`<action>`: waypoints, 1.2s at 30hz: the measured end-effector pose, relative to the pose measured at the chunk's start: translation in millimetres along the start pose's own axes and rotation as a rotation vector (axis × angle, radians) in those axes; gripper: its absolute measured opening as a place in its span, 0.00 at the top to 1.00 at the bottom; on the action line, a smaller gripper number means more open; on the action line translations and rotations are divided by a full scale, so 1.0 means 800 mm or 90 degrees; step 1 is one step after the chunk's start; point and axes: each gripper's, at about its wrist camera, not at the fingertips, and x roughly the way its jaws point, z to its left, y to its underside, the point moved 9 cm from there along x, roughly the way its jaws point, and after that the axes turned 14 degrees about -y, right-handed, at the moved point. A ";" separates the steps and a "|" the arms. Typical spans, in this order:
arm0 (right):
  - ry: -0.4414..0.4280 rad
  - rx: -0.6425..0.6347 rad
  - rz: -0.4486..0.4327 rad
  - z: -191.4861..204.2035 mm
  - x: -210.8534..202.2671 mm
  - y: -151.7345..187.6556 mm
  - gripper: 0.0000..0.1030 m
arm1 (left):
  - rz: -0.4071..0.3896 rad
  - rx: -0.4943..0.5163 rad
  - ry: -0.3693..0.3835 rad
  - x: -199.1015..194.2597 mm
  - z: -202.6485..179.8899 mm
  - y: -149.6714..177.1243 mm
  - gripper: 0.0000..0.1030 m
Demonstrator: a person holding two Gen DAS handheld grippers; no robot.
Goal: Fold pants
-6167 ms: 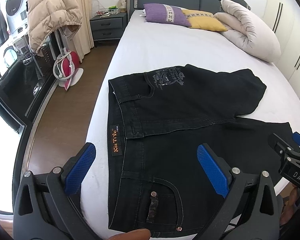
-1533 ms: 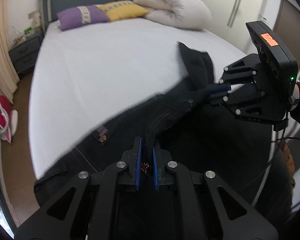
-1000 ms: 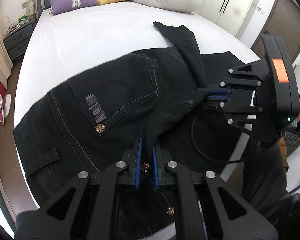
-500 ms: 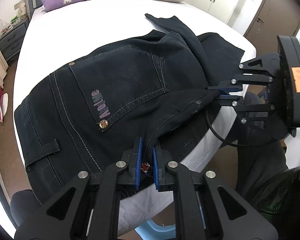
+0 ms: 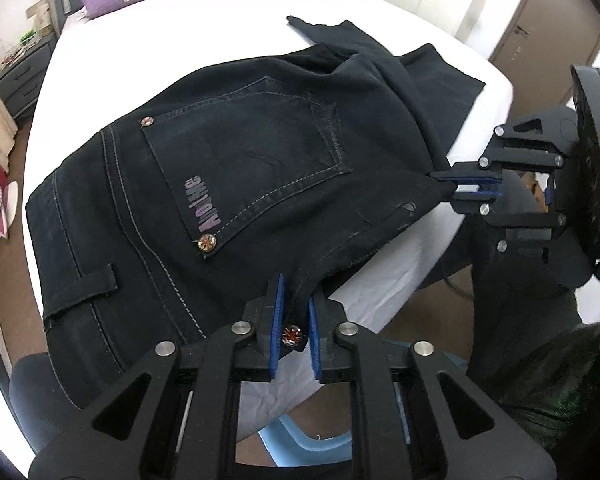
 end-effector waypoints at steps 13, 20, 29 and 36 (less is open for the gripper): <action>0.006 0.215 -0.178 -0.056 -0.073 0.036 0.12 | -0.084 -0.017 0.031 -0.067 0.010 -0.020 0.76; 0.000 0.467 -0.310 -0.171 -0.156 0.081 0.12 | -0.157 -0.042 0.061 -0.103 0.017 -0.080 0.32; -0.065 0.559 -0.351 -0.227 -0.136 0.039 0.24 | -0.056 -0.124 0.002 0.013 0.041 -0.135 0.32; -0.102 0.517 -0.189 -0.220 -0.034 0.007 0.24 | 0.007 -0.169 -0.064 0.076 0.089 -0.132 0.32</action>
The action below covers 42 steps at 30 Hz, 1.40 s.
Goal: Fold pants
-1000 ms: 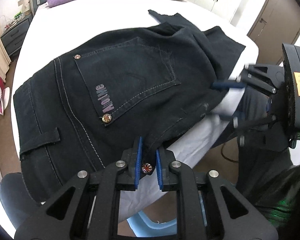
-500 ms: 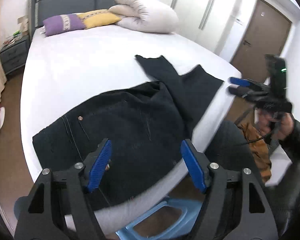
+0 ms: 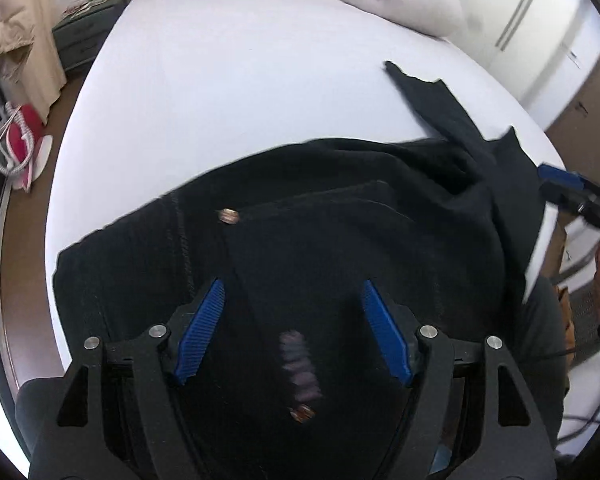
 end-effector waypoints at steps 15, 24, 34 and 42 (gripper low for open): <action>0.097 0.071 0.029 -0.127 0.068 -0.114 0.24 | 0.032 0.066 -0.017 0.085 -0.051 -0.087 0.32; 0.205 0.197 0.102 -0.230 0.168 -0.126 0.27 | 0.018 0.031 -0.019 0.141 -0.033 -0.138 0.19; 0.191 0.213 0.017 -0.267 0.123 -0.139 0.95 | -0.001 0.021 -0.030 0.150 -0.019 -0.137 0.13; 0.149 0.379 -0.304 -0.333 -0.116 -0.087 0.95 | -0.006 0.009 -0.036 0.147 -0.010 -0.144 0.13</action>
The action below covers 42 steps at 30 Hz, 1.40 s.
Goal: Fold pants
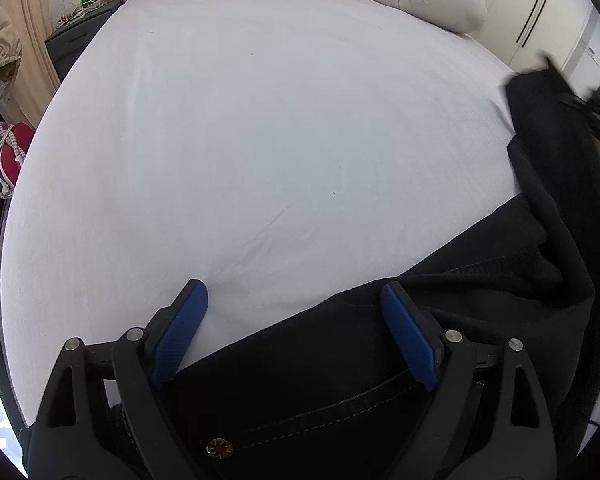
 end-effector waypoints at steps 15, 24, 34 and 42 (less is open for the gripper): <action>-0.057 0.328 -0.095 -0.211 -0.131 0.114 0.27 | -0.031 -0.129 0.031 -0.074 0.048 0.015 0.13; -0.037 0.360 -0.040 -0.223 -0.096 0.088 0.31 | -0.013 -0.061 0.001 -0.094 0.012 0.075 0.13; -0.035 0.305 -0.031 -0.229 -0.115 0.086 0.96 | -0.017 -0.058 -0.003 -0.095 0.009 0.076 0.13; -0.019 0.237 -0.111 -0.220 -0.207 0.062 0.96 | -0.026 -0.083 0.000 -0.099 0.005 0.071 0.13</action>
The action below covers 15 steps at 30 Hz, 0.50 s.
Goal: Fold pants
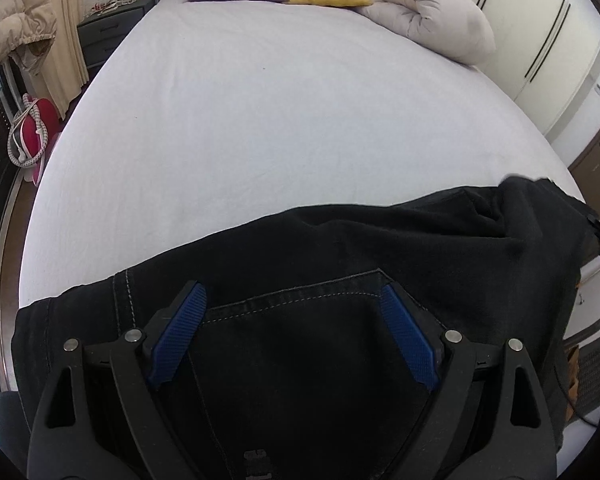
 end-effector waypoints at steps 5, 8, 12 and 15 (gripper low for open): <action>0.003 0.009 0.015 -0.021 -0.010 -0.020 0.96 | -0.010 -0.011 0.018 -0.014 -0.011 0.000 0.13; 0.052 0.043 0.125 -0.077 0.035 -0.001 0.93 | -0.005 -0.009 0.013 -0.015 -0.015 0.008 0.13; 0.020 0.069 0.106 -0.080 0.021 0.003 0.59 | -0.002 -0.017 -0.004 -0.015 -0.006 0.017 0.13; 0.020 0.047 0.049 -0.070 -0.014 -0.006 0.14 | 0.007 -0.029 -0.008 -0.009 -0.001 0.021 0.13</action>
